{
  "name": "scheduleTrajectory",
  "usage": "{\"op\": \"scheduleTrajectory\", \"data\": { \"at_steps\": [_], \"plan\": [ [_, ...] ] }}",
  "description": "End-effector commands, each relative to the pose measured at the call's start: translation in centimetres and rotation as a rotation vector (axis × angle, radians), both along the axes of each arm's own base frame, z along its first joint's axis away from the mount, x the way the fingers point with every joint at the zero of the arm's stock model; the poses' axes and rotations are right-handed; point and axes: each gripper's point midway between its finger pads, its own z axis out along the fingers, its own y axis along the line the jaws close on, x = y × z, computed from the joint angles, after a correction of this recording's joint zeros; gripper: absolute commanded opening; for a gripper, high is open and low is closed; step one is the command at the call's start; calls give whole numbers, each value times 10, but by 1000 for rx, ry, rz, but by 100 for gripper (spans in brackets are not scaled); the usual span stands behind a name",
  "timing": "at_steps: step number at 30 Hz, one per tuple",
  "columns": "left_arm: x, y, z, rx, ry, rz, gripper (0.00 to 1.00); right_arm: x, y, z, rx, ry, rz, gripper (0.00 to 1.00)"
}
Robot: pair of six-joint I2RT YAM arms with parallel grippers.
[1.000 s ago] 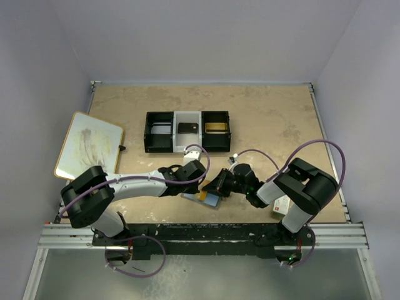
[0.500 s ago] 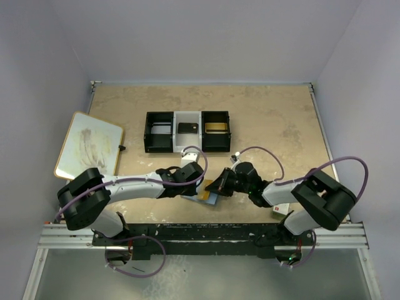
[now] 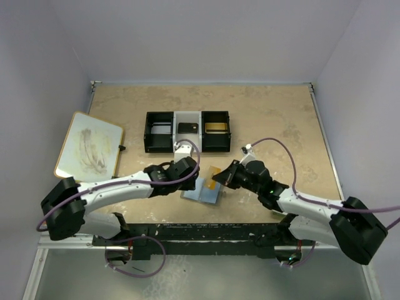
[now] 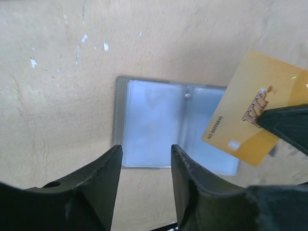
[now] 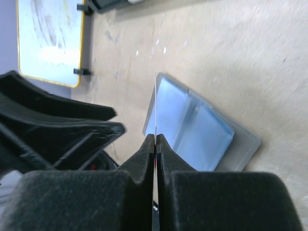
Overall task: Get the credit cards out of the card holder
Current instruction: Remove the credit card from the card holder.
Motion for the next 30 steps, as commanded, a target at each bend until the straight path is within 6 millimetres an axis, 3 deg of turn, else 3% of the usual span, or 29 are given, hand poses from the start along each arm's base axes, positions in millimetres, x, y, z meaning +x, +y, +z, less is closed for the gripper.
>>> {"op": "scheduleTrajectory", "data": {
  "at_steps": [1, 5, 10, 14, 18, 21, 25, 30],
  "plan": [
    [22, 14, 62, -1, -156, 59, 50, 25, -20, 34, -109, -221, -70, 0],
    [38, 52, 79, 90, -221, 147, 67, 35, -37, 70, -166, -412, -106, 0],
    [58, 109, 99, 186, -269, 285, 68, 45, -59, 111, -267, -650, -148, 0],
    [79, 179, 104, 250, -241, 450, 68, 49, -69, 124, -372, -760, -142, 0],
    [86, 224, 125, 227, -316, 576, 69, 60, -76, 131, -485, -811, -147, 0],
    [81, 239, 119, 257, -339, 620, 69, 77, -81, 123, -624, -785, -151, 0],
    [84, 225, 114, 188, -334, 579, 69, 99, -81, 121, -743, -740, -159, 0],
    [90, 222, 111, 197, -326, 561, 70, 123, -66, 125, -757, -767, -82, 0]
  ]
}}
